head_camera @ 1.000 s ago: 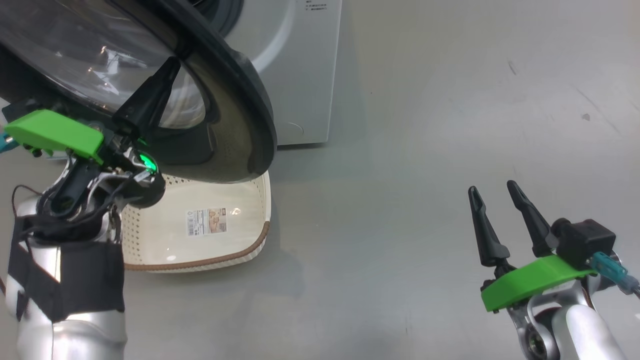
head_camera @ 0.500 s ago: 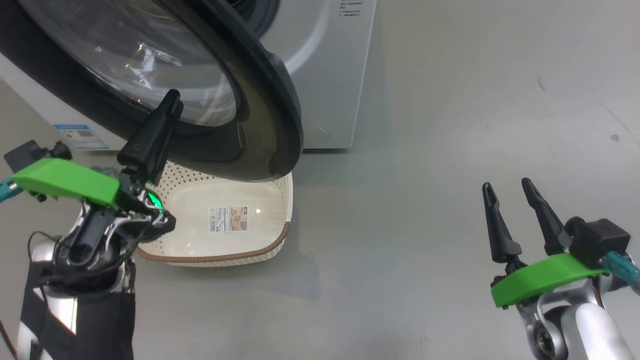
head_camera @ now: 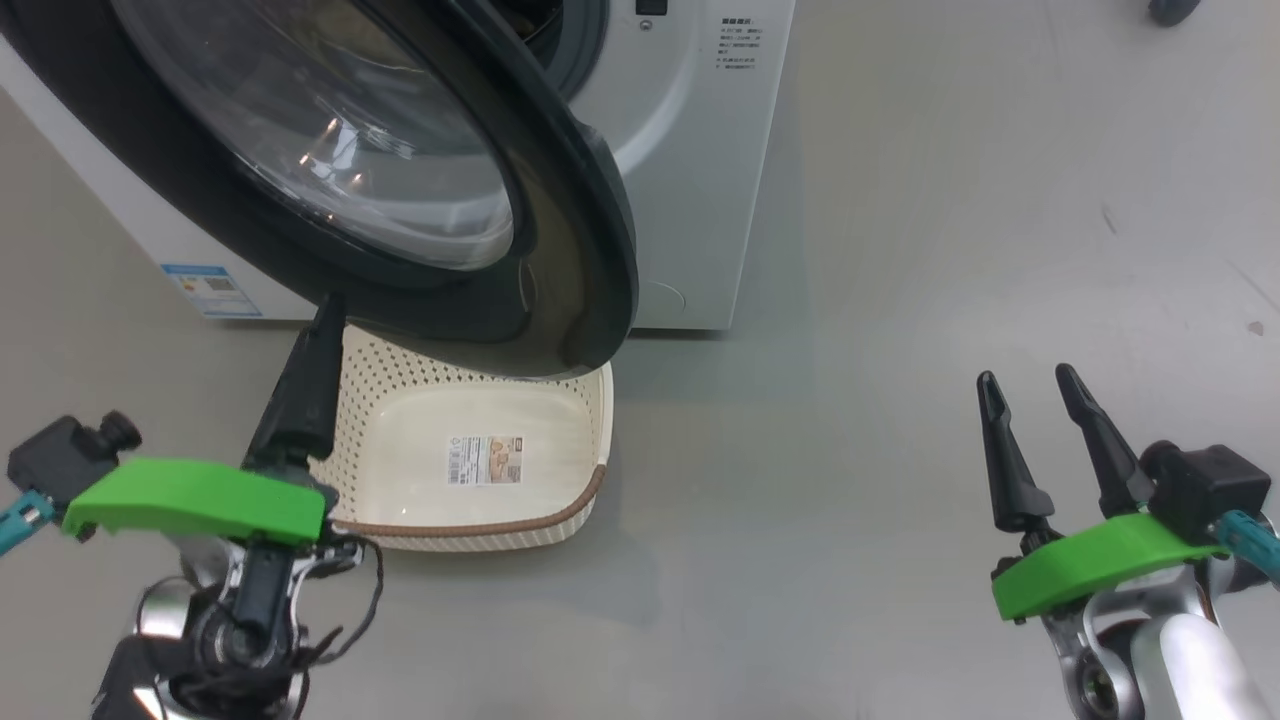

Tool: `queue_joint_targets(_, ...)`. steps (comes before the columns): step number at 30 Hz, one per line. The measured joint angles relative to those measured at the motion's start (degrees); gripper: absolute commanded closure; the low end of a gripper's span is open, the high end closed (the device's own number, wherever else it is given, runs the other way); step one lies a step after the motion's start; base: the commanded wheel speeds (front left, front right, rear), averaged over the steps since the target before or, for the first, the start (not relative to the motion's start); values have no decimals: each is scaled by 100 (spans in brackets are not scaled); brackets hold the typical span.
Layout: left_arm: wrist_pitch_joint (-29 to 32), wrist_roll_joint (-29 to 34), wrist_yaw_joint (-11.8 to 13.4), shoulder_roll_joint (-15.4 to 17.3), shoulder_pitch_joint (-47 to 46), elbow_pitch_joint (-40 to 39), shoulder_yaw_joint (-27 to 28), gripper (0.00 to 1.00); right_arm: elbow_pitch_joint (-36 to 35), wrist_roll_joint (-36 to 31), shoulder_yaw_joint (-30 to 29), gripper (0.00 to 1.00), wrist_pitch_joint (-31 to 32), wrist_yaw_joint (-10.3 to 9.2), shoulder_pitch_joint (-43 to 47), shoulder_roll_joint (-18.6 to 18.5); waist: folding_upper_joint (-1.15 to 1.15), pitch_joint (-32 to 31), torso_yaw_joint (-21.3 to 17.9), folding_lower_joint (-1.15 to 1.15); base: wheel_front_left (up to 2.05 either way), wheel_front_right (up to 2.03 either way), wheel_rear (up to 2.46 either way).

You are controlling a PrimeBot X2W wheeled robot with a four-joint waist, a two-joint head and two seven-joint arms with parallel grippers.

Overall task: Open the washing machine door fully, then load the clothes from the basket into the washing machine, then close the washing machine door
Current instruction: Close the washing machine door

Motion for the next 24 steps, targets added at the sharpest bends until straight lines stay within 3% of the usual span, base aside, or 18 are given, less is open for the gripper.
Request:
queue_joint_targets(1, 0, 0, 0, 0, 0, 0, 0, 0, 0, 0, 0, 0, 0, 0, 0, 0, 0, 0, 0, 0, 0, 0, 0)
queue_joint_targets(9, -1316, 1840, 22, 475, 453, 681, -595, 0, -5, -42, -77, 0, 10, 0, 250, 4, 0, -254, 110, 0, 0, 0, 0)
queue_joint_targets(15, -1729, 3076, 443, 613, 599, 880, -898, 0, -27, -57, -82, 0, 65, 0, 429, 10, 0, -452, 180, 0, 0, 0, 0)
queue_joint_targets(24, -1870, 4227, 939, 680, 1021, 843, -1215, 0, -60, -99, -79, 0, 155, 0, 686, 23, 0, -635, 215, 0, 0, 0, 0)
